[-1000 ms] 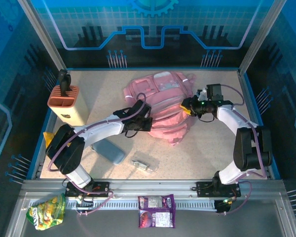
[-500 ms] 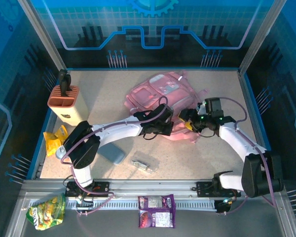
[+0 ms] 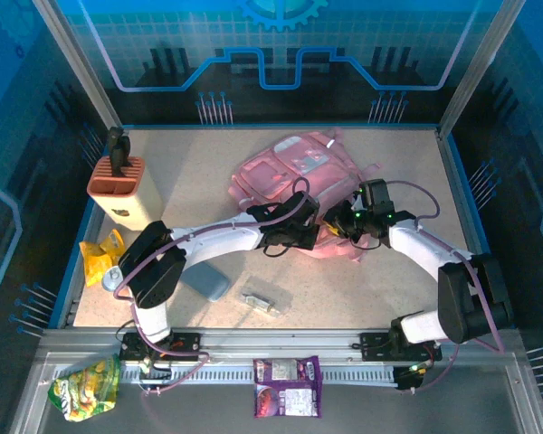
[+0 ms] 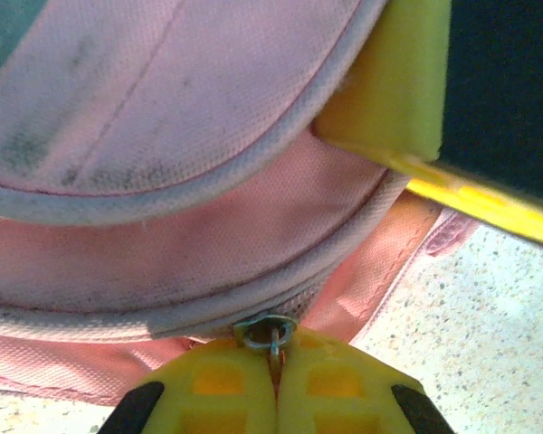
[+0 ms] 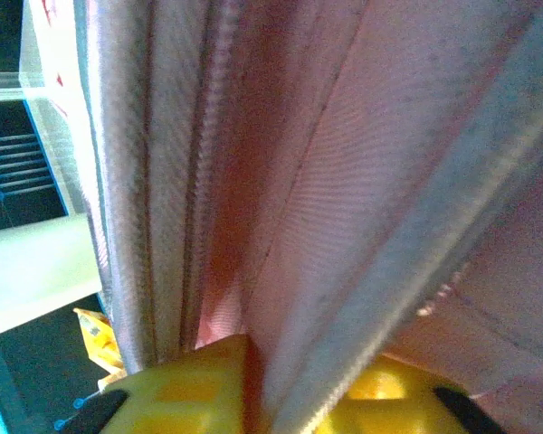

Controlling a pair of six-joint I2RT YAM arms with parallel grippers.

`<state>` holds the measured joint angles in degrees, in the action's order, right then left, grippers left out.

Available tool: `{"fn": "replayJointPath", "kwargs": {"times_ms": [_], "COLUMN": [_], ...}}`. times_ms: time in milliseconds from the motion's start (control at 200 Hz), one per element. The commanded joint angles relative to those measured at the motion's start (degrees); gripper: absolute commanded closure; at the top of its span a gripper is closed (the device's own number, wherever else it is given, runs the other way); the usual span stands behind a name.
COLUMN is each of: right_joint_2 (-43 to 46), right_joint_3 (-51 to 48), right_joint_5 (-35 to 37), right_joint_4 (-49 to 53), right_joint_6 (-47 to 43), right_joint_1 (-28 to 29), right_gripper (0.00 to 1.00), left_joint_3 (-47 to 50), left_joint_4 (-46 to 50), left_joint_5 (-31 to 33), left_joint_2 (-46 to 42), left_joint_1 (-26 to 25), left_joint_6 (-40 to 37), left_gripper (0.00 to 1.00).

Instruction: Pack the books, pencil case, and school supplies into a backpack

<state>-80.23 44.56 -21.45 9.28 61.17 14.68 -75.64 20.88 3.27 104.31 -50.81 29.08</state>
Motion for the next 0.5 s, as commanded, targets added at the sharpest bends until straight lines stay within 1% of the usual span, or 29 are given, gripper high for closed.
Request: {"fn": "replayJointPath", "kwargs": {"times_ms": [0,60,105,170,210,345,400,495], "right_joint_2": [-0.5,-0.5,-0.4,-0.2,0.1,0.8,1.1,1.2], "right_joint_3": [1.9,2.1,2.6,2.7,2.7,2.5,2.4,1.7], "right_joint_5": [0.6,-0.7,-1.3,-2.3,-2.8,-4.7,-5.1,-5.1], "right_joint_4": [-3.1,-3.2,-2.1,-1.6,-1.3,0.0,0.3,-0.4], "right_joint_6": [-1.5,-2.2,-2.5,-3.0,-3.2,-4.2,-4.5,-3.8], "right_joint_1": [-1.6,-2.4,-3.2,-4.3,-5.0,-6.1,-6.0,-5.0], "right_gripper": [0.92,1.0,1.0,1.0,1.0,1.0,1.0,1.0], "left_joint_3": [-2.2,-2.5,-2.5,-1.5,-0.2,3.9,4.1,2.7], "left_joint_4": [3.8,6.8,8.5,9.1,8.2,4.0,3.0,1.8], "left_joint_5": [3.0,6.9,9.1,10.1,9.7,5.2,4.8,4.0], "left_joint_2": [-1.2,-1.2,-1.3,-2.0,-2.9,-4.3,-3.9,-2.3], "left_joint_1": [-0.5,0.2,1.1,3.3,4.9,12.7,15.3,18.3], "left_joint_6": [-5.8,-7.6,-8.2,-8.6,-8.5,-6.4,-5.5,-5.5], "left_gripper": [1.0,1.0,1.0,1.0,1.0,1.0,1.0,1.0]}}
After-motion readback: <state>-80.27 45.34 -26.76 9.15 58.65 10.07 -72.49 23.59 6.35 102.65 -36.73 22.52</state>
